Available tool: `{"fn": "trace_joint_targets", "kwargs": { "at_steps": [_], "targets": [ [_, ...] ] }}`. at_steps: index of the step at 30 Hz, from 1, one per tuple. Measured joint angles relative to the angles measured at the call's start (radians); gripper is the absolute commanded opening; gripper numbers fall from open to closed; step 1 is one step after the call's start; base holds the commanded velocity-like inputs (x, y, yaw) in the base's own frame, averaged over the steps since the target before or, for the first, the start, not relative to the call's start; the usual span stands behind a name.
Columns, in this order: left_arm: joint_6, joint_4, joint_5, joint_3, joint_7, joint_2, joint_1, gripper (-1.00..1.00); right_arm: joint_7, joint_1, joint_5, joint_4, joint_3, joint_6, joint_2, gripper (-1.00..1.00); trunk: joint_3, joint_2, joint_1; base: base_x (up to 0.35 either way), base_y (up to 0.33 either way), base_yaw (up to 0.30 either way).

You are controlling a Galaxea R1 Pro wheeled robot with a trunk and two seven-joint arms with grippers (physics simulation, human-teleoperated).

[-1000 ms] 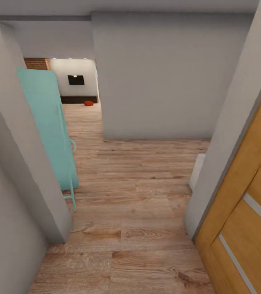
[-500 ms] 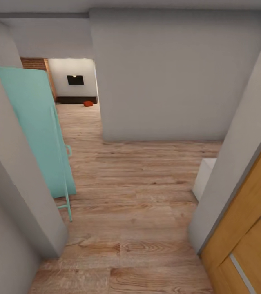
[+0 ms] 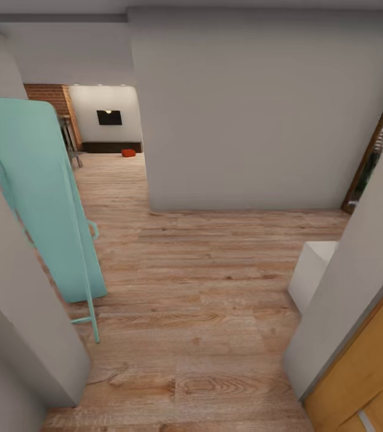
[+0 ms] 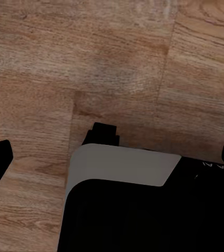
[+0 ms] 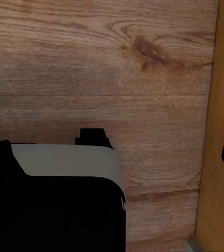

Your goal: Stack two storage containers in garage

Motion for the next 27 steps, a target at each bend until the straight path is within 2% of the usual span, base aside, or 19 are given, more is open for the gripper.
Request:
{"fn": "trace_joint_targets", "kwargs": {
  "at_steps": [27],
  "targets": [
    [0.0, 0.0, 0.001, 0.0, 0.0, -0.002, 0.0, 1.0, 0.0, 0.0, 0.002, 0.0, 0.001, -0.001, 0.0, 1.0, 0.0, 0.0, 0.0, 0.32, 0.0, 0.0]
  ]
}}
